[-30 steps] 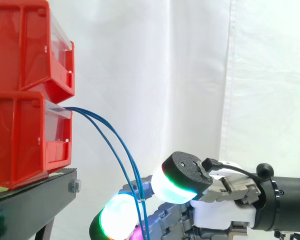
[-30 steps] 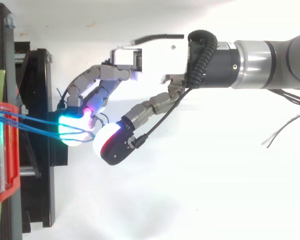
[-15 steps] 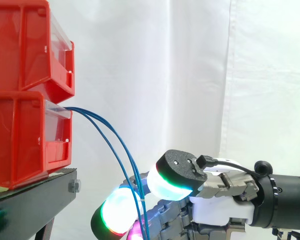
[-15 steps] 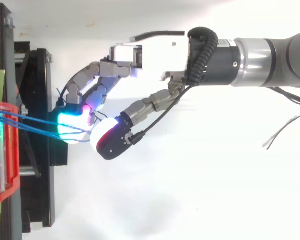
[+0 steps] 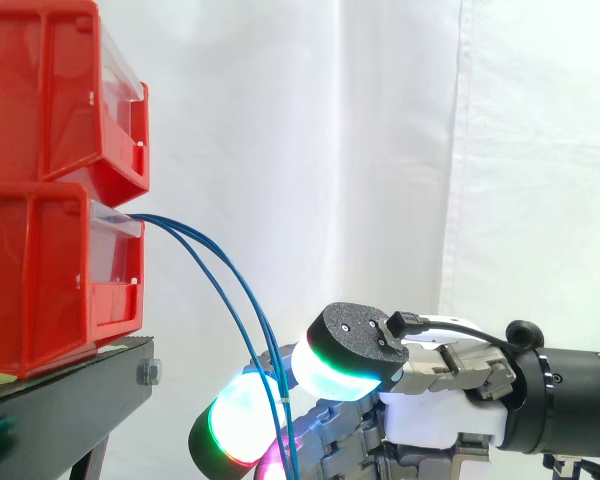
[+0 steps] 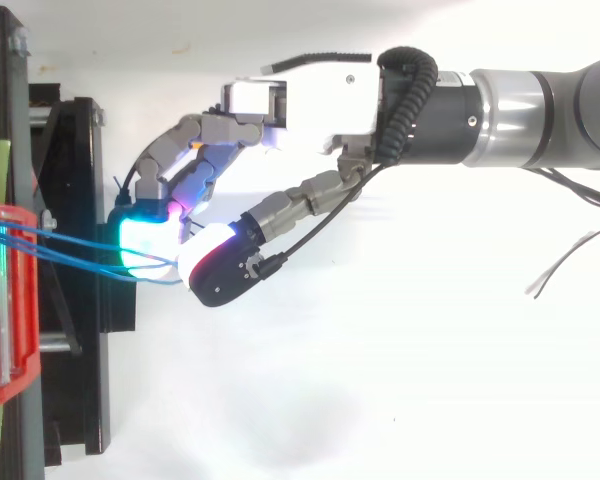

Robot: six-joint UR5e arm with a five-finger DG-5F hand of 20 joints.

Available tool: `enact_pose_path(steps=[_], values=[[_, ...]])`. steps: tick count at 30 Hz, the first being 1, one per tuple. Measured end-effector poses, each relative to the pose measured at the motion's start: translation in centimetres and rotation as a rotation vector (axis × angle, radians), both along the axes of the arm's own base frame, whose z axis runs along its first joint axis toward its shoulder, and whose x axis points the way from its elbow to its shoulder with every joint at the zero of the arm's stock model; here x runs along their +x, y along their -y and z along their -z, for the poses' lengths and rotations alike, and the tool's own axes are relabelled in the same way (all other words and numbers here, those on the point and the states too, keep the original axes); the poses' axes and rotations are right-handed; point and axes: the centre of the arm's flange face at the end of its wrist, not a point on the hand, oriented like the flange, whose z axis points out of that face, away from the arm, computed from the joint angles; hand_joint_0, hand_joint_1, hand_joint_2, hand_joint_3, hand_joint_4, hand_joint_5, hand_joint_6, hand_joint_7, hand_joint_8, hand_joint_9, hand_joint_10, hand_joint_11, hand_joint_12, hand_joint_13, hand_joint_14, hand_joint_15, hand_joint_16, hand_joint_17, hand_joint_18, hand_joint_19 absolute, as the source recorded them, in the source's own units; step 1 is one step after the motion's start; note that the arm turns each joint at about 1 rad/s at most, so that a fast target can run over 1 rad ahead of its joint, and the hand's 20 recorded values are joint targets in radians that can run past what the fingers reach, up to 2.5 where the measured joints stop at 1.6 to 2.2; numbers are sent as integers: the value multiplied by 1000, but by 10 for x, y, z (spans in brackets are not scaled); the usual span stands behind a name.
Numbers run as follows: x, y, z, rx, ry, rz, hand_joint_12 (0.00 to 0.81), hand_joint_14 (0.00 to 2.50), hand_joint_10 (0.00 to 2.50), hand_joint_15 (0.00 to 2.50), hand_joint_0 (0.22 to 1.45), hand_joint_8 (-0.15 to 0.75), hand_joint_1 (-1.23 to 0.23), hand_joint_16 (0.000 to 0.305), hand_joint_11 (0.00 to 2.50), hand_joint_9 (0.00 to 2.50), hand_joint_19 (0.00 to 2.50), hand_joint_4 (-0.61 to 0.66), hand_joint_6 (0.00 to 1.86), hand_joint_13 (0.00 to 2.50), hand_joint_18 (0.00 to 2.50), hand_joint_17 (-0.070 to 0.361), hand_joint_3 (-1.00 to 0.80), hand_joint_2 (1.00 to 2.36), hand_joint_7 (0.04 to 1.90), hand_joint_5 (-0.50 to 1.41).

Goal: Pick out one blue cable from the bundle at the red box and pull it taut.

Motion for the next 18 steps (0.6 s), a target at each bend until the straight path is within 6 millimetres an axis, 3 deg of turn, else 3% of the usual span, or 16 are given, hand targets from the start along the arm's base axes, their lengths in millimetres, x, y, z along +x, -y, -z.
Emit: enact_pose_path(steps=[9, 18], values=[[1, -4, 0, -4, -1, -4, 370, 15, 20, 380, 531, 262, -666, 55, 547, 797, 707, 80, 839, 716, 651, 124, -425, 1007, 722, -202], [2, -13, 0, -7, 0, -14, 360, 15, 22, 380, 567, 262, -649, 53, 552, 817, 704, 76, 888, 726, 653, 119, -304, 1018, 737, -197]])
